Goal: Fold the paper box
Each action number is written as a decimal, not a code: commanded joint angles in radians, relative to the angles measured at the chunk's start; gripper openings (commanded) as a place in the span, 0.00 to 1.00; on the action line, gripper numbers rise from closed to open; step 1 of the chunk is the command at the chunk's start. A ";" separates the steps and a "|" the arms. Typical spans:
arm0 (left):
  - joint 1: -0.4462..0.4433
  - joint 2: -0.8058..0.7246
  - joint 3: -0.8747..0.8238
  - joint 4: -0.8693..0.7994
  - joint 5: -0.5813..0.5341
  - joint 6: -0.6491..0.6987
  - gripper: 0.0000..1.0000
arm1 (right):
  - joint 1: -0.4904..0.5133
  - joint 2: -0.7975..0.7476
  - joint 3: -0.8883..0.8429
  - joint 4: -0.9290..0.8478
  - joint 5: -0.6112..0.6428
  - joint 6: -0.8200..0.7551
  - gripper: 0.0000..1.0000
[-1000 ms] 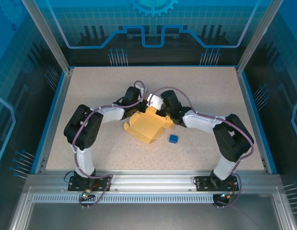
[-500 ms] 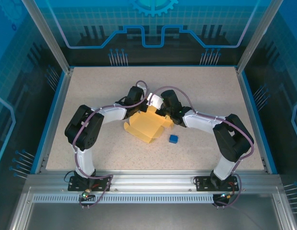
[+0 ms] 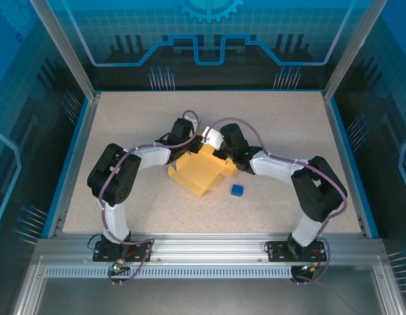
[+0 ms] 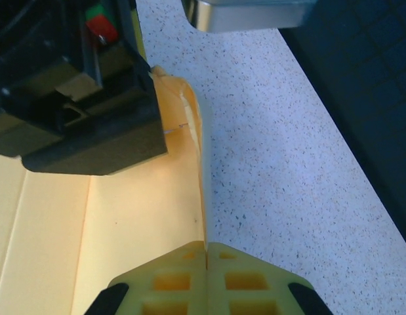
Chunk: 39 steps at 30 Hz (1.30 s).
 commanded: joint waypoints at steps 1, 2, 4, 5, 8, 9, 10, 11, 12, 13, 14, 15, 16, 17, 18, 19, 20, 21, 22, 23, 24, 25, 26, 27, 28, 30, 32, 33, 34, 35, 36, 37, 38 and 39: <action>0.029 -0.055 -0.032 0.036 0.023 0.012 0.42 | -0.016 -0.030 -0.015 -0.046 0.040 0.029 0.05; 0.029 -0.060 -0.038 0.037 0.034 0.017 0.44 | -0.019 -0.032 -0.016 -0.047 0.040 0.033 0.04; 0.030 -0.069 -0.055 0.039 0.058 0.024 0.47 | -0.022 -0.034 -0.017 -0.046 0.041 0.036 0.04; 0.030 -0.076 -0.065 0.042 0.068 0.027 0.48 | -0.023 -0.033 -0.017 -0.046 0.044 0.039 0.05; 0.030 -0.090 -0.099 0.060 0.105 0.034 0.52 | -0.025 -0.031 -0.016 -0.044 0.045 0.044 0.04; 0.030 -0.094 -0.109 0.066 0.117 0.035 0.53 | -0.026 -0.030 -0.014 -0.044 0.046 0.044 0.04; 0.029 -0.100 -0.120 0.074 0.130 0.039 0.55 | -0.026 -0.029 -0.012 -0.044 0.046 0.045 0.04; 0.030 -0.104 -0.130 0.080 0.142 0.041 0.56 | -0.026 -0.028 -0.011 -0.042 0.047 0.046 0.04; 0.029 -0.106 -0.136 0.079 0.146 0.045 0.56 | -0.028 -0.027 -0.010 -0.042 0.048 0.046 0.04; 0.029 -0.105 -0.141 0.079 0.149 0.049 0.57 | -0.027 -0.027 -0.009 -0.042 0.048 0.046 0.04; 0.030 -0.104 -0.145 0.079 0.149 0.051 0.58 | -0.029 -0.027 -0.007 -0.044 0.047 0.046 0.04; 0.029 -0.100 -0.147 0.077 0.150 0.055 0.59 | -0.030 -0.028 -0.006 -0.044 0.045 0.046 0.04; 0.029 -0.095 -0.144 0.072 0.150 0.059 0.59 | -0.029 -0.030 -0.005 -0.045 0.043 0.044 0.04; 0.031 -0.089 -0.141 0.065 0.150 0.060 0.59 | -0.030 -0.029 -0.003 -0.047 0.038 0.044 0.04; 0.029 -0.081 -0.133 0.056 0.154 0.061 0.59 | -0.030 -0.030 -0.002 -0.047 0.032 0.044 0.04; 0.029 -0.074 -0.125 0.050 0.158 0.063 0.59 | -0.029 -0.032 -0.004 -0.047 0.024 0.043 0.04; 0.030 -0.066 -0.117 0.044 0.159 0.065 0.59 | -0.029 -0.032 -0.004 -0.048 0.018 0.044 0.04; 0.029 -0.059 -0.109 0.038 0.159 0.067 0.59 | -0.030 -0.032 -0.004 -0.050 0.012 0.044 0.04; 0.030 -0.052 -0.098 0.030 0.156 0.067 0.59 | -0.029 -0.033 -0.006 -0.052 0.007 0.043 0.04; 0.031 -0.046 -0.089 0.024 0.155 0.070 0.58 | -0.030 -0.034 -0.006 -0.052 0.002 0.041 0.04; 0.031 -0.039 -0.079 0.015 0.153 0.070 0.59 | -0.029 -0.036 -0.008 -0.053 -0.002 0.040 0.04; 0.031 -0.032 -0.068 0.006 0.155 0.072 0.58 | -0.030 -0.039 -0.010 -0.053 -0.007 0.038 0.04; 0.032 -0.026 -0.059 -0.003 0.155 0.075 0.58 | -0.031 -0.041 -0.011 -0.053 -0.010 0.037 0.04; 0.033 -0.017 -0.048 -0.015 0.156 0.078 0.58 | -0.031 -0.043 -0.010 -0.053 -0.013 0.036 0.04; 0.033 -0.010 -0.042 -0.020 0.158 0.079 0.57 | -0.031 -0.045 -0.011 -0.054 -0.018 0.035 0.04; 0.033 0.001 -0.031 -0.029 0.159 0.078 0.57 | -0.032 -0.047 -0.009 -0.056 -0.027 0.035 0.04; 0.033 0.011 -0.023 -0.036 0.164 0.078 0.56 | -0.033 -0.047 -0.006 -0.059 -0.029 0.033 0.04; 0.032 0.016 -0.019 -0.041 0.165 0.077 0.56 | -0.033 -0.047 -0.005 -0.061 -0.030 0.033 0.04; 0.034 0.022 -0.016 -0.042 0.164 0.077 0.56 | -0.034 -0.045 -0.004 -0.062 -0.032 0.032 0.04; 0.033 0.027 -0.015 -0.043 0.164 0.076 0.56 | -0.034 -0.045 -0.003 -0.064 -0.032 0.032 0.04; 0.033 0.031 -0.013 -0.044 0.162 0.076 0.55 | -0.034 -0.045 -0.002 -0.064 -0.033 0.030 0.05; 0.033 0.035 -0.012 -0.043 0.161 0.074 0.55 | -0.034 -0.046 -0.002 -0.064 -0.033 0.030 0.04; 0.034 0.039 -0.009 -0.041 0.160 0.073 0.54 | -0.034 -0.047 -0.002 -0.065 -0.035 0.030 0.04; 0.034 0.043 -0.006 -0.041 0.161 0.072 0.53 | -0.034 -0.047 -0.003 -0.066 -0.037 0.030 0.04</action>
